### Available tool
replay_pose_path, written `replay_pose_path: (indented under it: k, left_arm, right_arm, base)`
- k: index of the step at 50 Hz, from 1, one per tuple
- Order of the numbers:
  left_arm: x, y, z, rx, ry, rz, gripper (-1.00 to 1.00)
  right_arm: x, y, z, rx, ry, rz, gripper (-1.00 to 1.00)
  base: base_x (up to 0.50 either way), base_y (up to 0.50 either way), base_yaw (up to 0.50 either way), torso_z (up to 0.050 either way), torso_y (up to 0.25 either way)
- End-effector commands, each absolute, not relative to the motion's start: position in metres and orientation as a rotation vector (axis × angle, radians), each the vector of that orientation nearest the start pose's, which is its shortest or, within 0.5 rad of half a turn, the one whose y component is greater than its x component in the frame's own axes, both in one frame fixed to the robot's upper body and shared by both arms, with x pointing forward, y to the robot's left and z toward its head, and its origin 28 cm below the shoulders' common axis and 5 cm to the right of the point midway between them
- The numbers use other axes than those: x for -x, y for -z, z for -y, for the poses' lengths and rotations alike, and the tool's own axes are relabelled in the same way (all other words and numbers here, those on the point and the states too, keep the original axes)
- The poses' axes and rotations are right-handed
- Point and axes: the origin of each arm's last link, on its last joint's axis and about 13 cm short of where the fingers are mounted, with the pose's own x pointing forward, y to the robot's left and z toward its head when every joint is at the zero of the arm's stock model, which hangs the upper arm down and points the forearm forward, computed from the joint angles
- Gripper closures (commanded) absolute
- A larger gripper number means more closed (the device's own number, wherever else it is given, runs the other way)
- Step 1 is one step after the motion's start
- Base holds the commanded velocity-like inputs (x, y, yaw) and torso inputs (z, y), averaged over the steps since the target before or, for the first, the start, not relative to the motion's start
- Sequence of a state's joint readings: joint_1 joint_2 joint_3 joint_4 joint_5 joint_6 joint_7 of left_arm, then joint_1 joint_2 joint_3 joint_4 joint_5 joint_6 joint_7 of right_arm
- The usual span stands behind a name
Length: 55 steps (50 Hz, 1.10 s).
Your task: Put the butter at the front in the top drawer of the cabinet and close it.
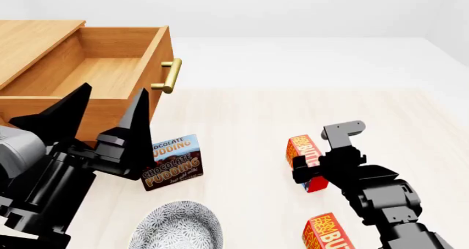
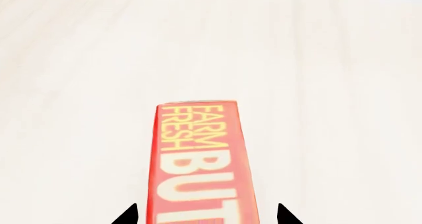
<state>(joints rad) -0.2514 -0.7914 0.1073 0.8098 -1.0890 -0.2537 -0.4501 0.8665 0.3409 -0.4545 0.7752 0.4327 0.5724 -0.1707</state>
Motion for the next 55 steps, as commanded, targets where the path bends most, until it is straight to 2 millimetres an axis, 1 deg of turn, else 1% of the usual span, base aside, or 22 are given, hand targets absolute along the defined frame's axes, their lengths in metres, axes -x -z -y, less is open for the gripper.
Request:
replay_pose_path:
  k: [1,23,53,54,55]
  left_arm:
    - [-0.182,-0.212,-0.244,0.216,0.332,0.344,-1.00]
    - [-0.181,-0.210,-0.245,0.222,0.330,0.340,-1.00]
    - [-0.183,-0.209,-0.246,0.228,0.324,0.335,-1.00]
    - [-0.183,-0.209,-0.246,0.228,0.324,0.335,-1.00]
    - [-0.183,-0.209,-0.246,0.228,0.324,0.335,-1.00]
  right_arm:
    - [-0.352,-0.067,0.178,0.086,-0.186,-0.602,-1.00]
    - [-0.349,-0.060,0.176,0.086,-0.193,-0.635,-1.00]
    - [-0.348,-0.057,0.177,0.093,-0.187,-0.657,-1.00]
    - [-0.348,-0.058,0.177,0.092,-0.186,-0.656,1.00]
    - [-0.348,-0.058,0.177,0.093,-0.185,-0.655,1.00]
  base:
    - [0.00,0.00,0.00,0.000,0.000]
    - [0.00,0.00,0.00,0.000,0.000]
    - [0.00,0.00,0.00,0.000,0.000]
    - [0.00,0.00,0.00,0.000,0.000]
    - [0.00,0.00,0.00,0.000,0.000]
